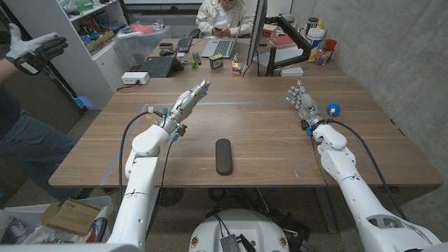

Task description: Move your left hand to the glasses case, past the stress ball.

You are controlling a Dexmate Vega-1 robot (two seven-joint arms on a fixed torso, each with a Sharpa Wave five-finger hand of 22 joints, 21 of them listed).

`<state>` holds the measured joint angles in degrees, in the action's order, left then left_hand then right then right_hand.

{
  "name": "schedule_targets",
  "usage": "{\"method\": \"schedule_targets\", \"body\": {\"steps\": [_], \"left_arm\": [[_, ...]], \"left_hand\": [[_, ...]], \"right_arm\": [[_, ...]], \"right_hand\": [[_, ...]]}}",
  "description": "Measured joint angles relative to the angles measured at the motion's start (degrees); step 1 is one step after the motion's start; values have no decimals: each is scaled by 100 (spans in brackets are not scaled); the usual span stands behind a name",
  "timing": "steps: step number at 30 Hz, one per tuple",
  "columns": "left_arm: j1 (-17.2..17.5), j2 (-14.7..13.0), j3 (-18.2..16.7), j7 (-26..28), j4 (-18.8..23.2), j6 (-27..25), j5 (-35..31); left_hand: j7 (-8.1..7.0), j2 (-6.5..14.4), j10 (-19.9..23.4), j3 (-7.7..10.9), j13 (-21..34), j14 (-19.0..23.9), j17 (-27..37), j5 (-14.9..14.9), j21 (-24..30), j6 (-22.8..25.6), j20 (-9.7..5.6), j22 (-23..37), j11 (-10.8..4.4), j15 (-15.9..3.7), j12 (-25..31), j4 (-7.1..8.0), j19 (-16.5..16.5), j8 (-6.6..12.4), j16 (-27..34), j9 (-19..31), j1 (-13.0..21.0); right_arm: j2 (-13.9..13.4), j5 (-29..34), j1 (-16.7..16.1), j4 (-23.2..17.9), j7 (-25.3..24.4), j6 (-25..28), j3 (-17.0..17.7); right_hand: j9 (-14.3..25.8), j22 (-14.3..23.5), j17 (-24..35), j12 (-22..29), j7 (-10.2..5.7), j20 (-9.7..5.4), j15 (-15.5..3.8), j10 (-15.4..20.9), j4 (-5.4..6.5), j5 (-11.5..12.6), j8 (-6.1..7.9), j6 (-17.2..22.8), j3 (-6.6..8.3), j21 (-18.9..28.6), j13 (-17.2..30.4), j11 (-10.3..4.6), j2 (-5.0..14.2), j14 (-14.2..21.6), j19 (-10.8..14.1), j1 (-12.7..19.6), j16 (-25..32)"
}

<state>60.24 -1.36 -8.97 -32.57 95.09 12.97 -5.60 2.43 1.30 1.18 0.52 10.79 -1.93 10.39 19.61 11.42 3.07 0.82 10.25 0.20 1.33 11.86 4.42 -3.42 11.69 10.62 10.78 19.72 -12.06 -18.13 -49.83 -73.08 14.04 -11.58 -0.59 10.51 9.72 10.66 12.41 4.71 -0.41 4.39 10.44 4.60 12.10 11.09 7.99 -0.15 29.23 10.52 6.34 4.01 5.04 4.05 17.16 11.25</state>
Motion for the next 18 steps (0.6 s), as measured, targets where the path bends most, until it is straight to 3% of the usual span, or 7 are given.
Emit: {"method": "schedule_targets", "body": {"steps": [18], "left_arm": [[144,-37,-1,-47,171,211,11]], "left_hand": [[-30,-46,-32,1,0,1,1,0,-23,31,42,0,-32,1,0,-48,-42,0,0,0,106]], "right_arm": [[8,28,47,50,15,-24,-4]], "right_hand": [[0,0,0,0,0,0,-1,0,0,0,0,0,0,-42,0,0,17,-1,0,-17,0]]}}
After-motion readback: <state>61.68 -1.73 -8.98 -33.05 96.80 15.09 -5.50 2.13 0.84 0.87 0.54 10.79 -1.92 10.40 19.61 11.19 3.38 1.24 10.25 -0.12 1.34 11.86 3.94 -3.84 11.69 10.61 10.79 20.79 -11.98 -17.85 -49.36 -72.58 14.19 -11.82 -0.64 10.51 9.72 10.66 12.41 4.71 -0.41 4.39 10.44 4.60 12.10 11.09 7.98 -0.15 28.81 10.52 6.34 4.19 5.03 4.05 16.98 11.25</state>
